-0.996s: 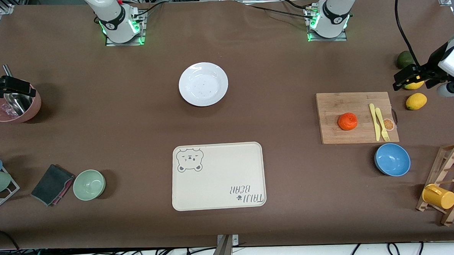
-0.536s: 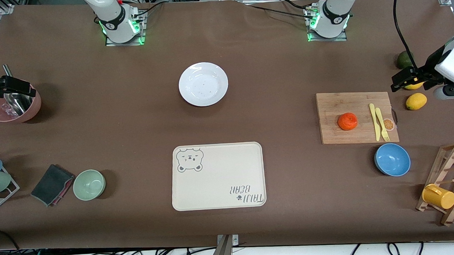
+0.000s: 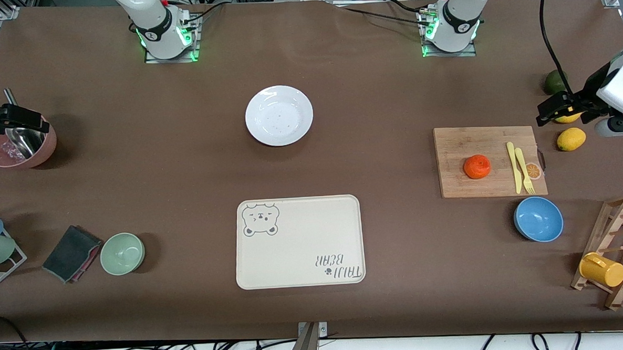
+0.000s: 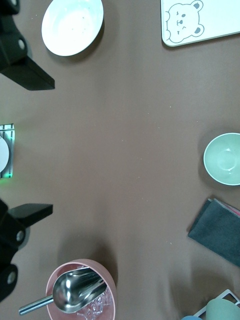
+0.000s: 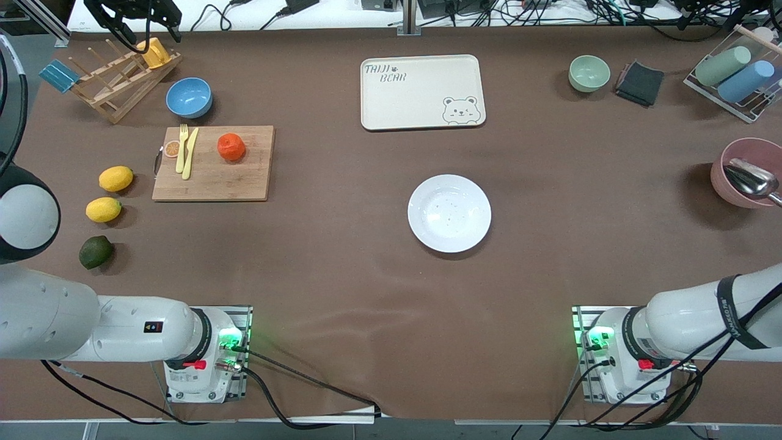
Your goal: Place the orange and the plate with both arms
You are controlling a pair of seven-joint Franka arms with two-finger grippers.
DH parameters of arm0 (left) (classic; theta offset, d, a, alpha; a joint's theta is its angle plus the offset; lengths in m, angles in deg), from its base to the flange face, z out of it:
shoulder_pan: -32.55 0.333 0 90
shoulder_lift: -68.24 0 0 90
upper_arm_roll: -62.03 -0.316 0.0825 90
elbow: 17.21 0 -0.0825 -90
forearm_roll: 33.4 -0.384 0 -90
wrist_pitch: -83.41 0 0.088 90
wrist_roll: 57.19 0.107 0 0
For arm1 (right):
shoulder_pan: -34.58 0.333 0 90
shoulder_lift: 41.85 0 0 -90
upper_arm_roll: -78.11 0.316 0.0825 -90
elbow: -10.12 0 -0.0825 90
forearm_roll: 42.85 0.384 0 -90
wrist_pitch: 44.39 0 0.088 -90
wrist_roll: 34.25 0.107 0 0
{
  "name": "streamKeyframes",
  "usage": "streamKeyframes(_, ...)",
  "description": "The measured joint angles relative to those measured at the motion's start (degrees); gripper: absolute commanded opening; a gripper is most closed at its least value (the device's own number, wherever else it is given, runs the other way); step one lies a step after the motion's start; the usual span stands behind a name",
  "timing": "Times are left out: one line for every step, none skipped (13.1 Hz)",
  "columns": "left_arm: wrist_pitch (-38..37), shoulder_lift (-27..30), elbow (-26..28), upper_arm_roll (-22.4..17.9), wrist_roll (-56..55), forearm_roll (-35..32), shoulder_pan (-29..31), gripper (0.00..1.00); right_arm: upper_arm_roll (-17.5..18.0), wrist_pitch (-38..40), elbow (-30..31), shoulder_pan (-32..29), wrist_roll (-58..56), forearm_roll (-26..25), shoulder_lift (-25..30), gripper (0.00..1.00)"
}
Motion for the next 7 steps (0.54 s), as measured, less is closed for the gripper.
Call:
streamKeyframes(0.00, 0.00, 0.00, 0.00, 0.00, 0.00, 0.00, 1.00, 0.00, 0.13, 0.00, 0.00, 0.00, 0.00, 0.00, 1.00)
streamKeyframes(0.00, 0.00, 0.00, 0.00, 0.00, 0.00, 0.00, 1.00, 0.00, 0.22, 0.00, 0.00, 0.00, 0.00, 0.00, 1.00)
streamKeyframes(0.00, 0.00, 0.00, 0.00, 0.00, 0.00, 0.00, 1.00, 0.00, 0.26, 0.00, 0.00, 0.00, 0.00, 0.00, 1.00)
streamKeyframes(0.00, 0.00, 0.00, 0.00, 0.00, 0.00, 0.00, 1.00, 0.00, 0.30, 0.00, 0.00, 0.00, 0.00, 0.00, 1.00)
streamKeyframes(0.00, 0.00, 0.00, 0.00, 0.00, 0.00, 0.00, 1.00, 0.00, 0.32, 0.00, 0.00, 0.00, 0.00, 0.00, 1.00)
streamKeyframes(0.00, 0.00, 0.00, 0.00, 0.00, 0.00, 0.00, 1.00, 0.00, 0.33, 0.00, 0.00, 0.00, 0.00, 0.00, 1.00)
streamKeyframes(0.00, 0.00, 0.00, 0.00, 0.00, 0.00, 0.00, 1.00, 0.00, 0.34, 0.00, 0.00, 0.00, 0.00, 0.00, 1.00)
